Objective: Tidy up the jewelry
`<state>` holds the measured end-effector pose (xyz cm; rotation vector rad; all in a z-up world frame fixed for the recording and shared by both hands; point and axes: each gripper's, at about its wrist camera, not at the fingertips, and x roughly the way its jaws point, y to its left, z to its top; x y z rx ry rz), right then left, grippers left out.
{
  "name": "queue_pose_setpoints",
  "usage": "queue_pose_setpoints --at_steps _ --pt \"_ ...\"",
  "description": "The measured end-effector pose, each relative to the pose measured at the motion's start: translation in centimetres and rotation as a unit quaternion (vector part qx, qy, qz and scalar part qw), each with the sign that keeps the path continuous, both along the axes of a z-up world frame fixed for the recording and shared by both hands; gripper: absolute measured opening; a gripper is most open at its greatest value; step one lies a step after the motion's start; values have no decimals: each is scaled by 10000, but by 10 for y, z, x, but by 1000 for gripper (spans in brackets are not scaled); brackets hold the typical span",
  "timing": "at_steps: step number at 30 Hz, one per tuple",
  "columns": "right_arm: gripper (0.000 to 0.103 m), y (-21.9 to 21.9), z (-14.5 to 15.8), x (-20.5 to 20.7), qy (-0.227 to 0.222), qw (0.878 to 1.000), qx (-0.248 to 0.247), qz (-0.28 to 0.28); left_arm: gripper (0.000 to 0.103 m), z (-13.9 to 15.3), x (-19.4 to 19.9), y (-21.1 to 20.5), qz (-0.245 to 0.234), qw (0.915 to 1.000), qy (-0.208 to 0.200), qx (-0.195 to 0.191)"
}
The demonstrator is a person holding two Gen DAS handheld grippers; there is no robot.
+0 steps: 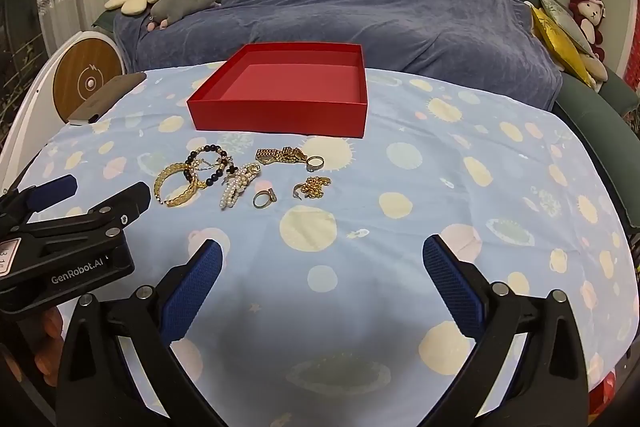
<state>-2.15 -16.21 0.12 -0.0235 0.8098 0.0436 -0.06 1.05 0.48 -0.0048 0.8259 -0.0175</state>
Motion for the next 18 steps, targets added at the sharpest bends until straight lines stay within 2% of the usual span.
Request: queue_pose_setpoints --at_steps 18 --pt "98 -2 6 -6 -39 9999 90 -58 98 6 -2 -9 -12 9999 -75 109"
